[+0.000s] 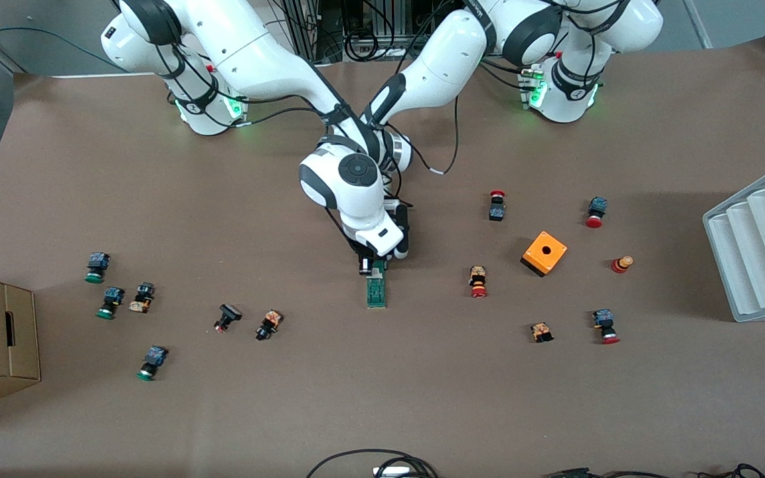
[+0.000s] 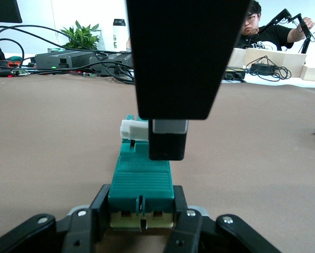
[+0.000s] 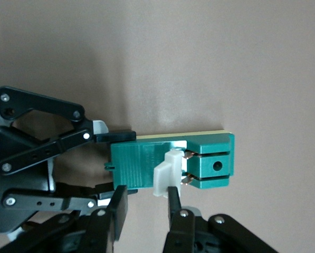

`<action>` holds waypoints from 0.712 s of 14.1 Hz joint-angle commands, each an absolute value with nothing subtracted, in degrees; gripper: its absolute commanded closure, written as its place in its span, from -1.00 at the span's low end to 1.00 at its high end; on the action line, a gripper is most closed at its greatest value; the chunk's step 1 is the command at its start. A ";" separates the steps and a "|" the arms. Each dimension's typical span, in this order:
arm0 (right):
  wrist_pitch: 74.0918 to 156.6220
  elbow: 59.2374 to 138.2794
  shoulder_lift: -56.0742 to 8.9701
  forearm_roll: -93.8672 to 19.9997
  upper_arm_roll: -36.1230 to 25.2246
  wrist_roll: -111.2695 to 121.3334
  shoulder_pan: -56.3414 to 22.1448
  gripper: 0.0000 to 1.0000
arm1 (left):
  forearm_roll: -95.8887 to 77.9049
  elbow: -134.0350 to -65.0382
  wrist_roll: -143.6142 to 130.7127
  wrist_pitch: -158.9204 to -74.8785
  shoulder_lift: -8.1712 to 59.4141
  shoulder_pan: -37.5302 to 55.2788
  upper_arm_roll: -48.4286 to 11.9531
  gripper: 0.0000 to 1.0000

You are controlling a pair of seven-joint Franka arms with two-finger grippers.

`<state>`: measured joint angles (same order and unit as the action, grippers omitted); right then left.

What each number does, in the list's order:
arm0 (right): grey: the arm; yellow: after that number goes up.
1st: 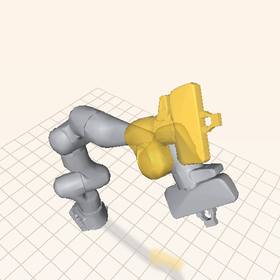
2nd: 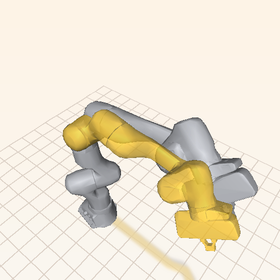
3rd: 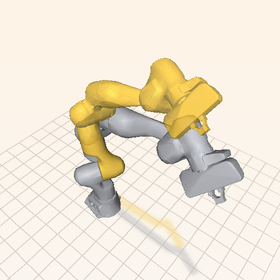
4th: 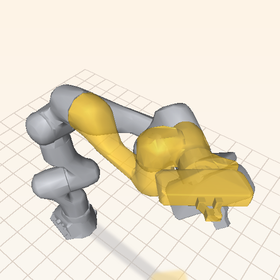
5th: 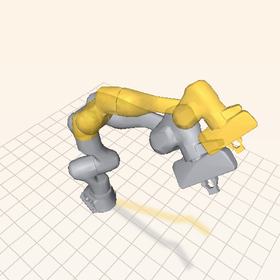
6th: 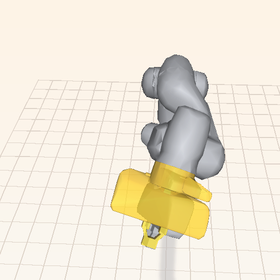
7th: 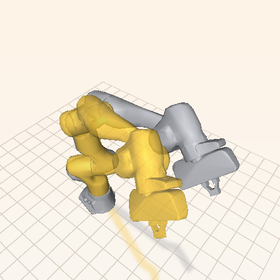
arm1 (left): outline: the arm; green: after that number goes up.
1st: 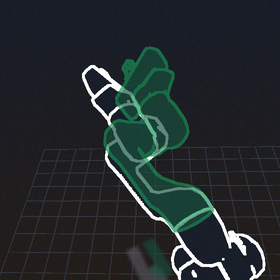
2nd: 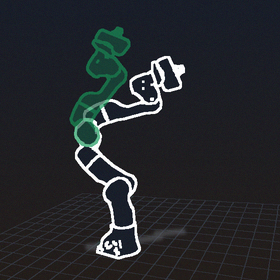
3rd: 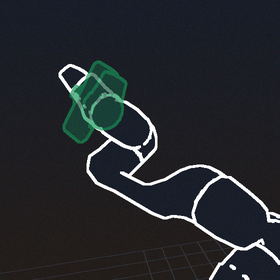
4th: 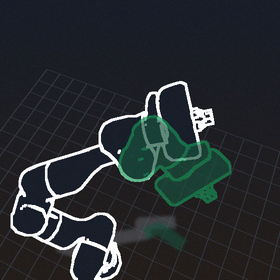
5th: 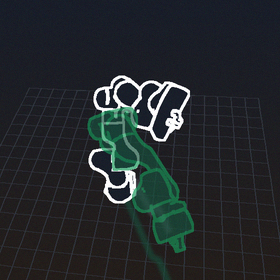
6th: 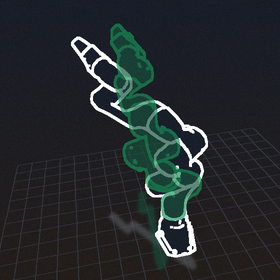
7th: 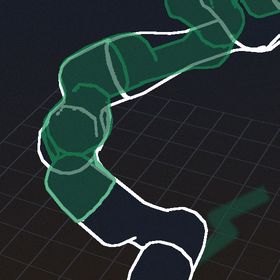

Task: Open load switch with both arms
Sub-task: 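Press the white lever flat into its contacts with the right gripper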

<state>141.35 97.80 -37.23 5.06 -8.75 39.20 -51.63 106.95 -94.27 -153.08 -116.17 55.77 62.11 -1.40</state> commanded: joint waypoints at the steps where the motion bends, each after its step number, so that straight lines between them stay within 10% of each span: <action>1: 143.70 98.88 -37.97 6.68 -8.88 37.79 -52.38 0.24 | 106.17 -94.57 -153.81 -115.93 55.55 62.23 -1.67 -0.03; 10: 144.49 98.88 -38.93 6.77 -8.96 37.79 -52.38 0.25 | 106.17 -94.48 -153.81 -115.93 55.55 62.23 -1.67 -0.03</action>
